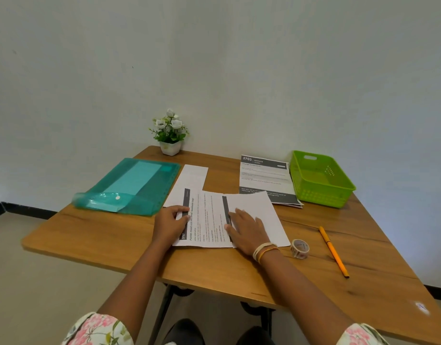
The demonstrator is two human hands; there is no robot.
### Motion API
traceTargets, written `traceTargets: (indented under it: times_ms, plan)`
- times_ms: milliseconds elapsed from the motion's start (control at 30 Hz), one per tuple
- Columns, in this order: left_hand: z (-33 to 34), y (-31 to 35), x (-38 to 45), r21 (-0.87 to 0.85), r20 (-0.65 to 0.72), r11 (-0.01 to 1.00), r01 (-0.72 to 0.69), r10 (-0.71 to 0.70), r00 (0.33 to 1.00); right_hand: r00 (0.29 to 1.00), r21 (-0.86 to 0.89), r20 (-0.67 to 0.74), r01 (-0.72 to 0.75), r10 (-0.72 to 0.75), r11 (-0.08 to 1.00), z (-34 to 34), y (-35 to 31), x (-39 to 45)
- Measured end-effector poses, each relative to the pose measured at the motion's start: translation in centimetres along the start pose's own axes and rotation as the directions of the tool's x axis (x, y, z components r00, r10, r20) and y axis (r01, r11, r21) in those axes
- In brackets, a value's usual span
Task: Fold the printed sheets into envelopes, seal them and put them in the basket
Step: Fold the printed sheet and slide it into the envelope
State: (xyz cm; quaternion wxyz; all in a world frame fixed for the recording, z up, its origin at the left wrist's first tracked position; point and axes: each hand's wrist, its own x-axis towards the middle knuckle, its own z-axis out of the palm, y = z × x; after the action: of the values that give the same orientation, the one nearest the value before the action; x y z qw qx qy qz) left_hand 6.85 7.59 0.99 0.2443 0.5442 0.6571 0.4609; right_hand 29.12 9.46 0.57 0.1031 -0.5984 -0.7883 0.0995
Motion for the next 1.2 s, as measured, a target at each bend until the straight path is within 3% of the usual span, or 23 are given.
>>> traceTargets:
  times_ms: [200, 400, 533, 800, 933, 1033, 1200]
  plan:
    - [0.0, -0.2, -0.1, -0.039, -0.013, 0.999, -0.020, 0.020, 1.000, 0.999, -0.024, -0.043, 0.010, -0.011, 1.000, 0.1, 1.0, -0.6]
    - [-0.5, 0.9, -1.1, -0.377, -0.020, 0.924, 0.065, -0.079, 0.997, 0.998, -0.023, -0.062, 0.004, -0.005, 1.000, 0.2, 0.8, -0.9]
    - [-0.1, 1.4, -1.7, -0.414, 0.011, 0.909, 0.042, -0.042, 0.999, 0.997, -0.021, -0.073, 0.012, -0.014, 1.000, 0.2, 0.7, -0.9]
    - [1.3, 1.0, -3.0, 0.014, 0.230, 0.992, -0.129, 0.122, 0.965, 0.996, -0.007, -0.084, 0.022, -0.022, 1.000, 0.2, 0.7, -1.1]
    - [1.9, 1.6, -3.6, 0.428, 0.293, 0.832, -0.354, 0.242, 0.925, 0.995, 0.008, -0.098, 0.023, -0.022, 1.000, 0.1, 0.7, -1.2]
    - [2.9, 2.0, -4.5, 0.569, 0.248, 0.749, -0.339, 0.237, 0.939, 0.994, 0.015, -0.103, 0.022, -0.020, 1.000, 0.1, 0.7, -1.3]
    - [5.2, 3.0, -5.7, 0.635, 0.177, 0.730, -0.251, 0.179, 0.968, 0.993, 0.017, -0.115, 0.028, -0.026, 0.999, 0.1, 0.7, -1.4]
